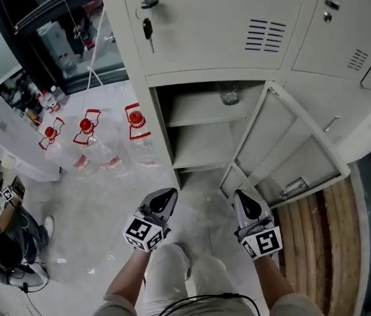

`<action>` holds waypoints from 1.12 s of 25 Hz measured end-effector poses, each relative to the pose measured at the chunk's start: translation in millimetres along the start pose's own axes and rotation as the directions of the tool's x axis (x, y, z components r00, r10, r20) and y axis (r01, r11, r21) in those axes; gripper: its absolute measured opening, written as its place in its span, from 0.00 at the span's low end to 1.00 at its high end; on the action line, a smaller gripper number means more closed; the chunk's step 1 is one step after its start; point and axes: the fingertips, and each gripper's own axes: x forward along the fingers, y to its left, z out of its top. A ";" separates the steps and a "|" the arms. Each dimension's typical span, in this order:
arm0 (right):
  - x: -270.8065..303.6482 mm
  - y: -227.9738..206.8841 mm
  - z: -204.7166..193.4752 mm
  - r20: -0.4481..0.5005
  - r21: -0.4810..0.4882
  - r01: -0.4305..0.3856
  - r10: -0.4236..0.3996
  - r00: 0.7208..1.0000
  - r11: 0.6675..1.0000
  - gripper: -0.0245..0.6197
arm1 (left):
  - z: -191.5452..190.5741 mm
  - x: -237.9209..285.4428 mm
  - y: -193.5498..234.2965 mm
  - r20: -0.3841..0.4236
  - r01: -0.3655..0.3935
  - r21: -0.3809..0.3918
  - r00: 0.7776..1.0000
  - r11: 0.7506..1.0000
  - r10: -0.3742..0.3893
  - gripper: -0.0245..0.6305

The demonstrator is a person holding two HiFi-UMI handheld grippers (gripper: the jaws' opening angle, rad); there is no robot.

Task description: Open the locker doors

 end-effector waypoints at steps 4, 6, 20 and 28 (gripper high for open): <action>-20.0 10.1 54.5 -0.055 0.029 -0.040 0.042 0.998 0.999 0.04 | 66.7 -30.2 -20.6 0.003 -0.075 -0.030 0.997 0.997 0.075 0.04; -28.4 14.0 83.3 -0.070 0.029 -0.051 0.053 0.996 0.998 0.04 | 100.2 -43.8 -32.4 0.006 -0.095 -0.037 0.995 0.995 0.095 0.04; -83.3 39.0 242.8 -0.072 0.053 -0.121 0.125 0.990 0.991 0.04 | 273.2 -117.6 -111.7 0.072 -0.211 -0.007 0.975 0.978 0.210 0.04; -115.4 54.2 283.0 -0.037 0.051 -0.130 0.132 0.991 0.990 0.04 | 304.8 -159.8 -153.1 0.117 -0.261 0.004 0.959 0.965 0.259 0.04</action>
